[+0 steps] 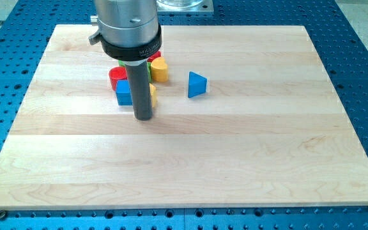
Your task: Slide the triangle into the group of blocks
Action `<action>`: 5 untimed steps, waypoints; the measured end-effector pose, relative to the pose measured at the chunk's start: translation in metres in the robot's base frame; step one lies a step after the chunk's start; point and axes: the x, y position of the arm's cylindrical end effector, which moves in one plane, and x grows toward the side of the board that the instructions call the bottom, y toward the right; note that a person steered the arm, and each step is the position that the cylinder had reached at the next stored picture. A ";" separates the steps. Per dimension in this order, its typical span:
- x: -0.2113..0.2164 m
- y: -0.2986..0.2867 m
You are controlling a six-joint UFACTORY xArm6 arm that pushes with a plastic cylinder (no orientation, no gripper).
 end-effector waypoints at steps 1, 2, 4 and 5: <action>0.021 0.019; 0.039 0.093; -0.067 0.178; -0.067 0.137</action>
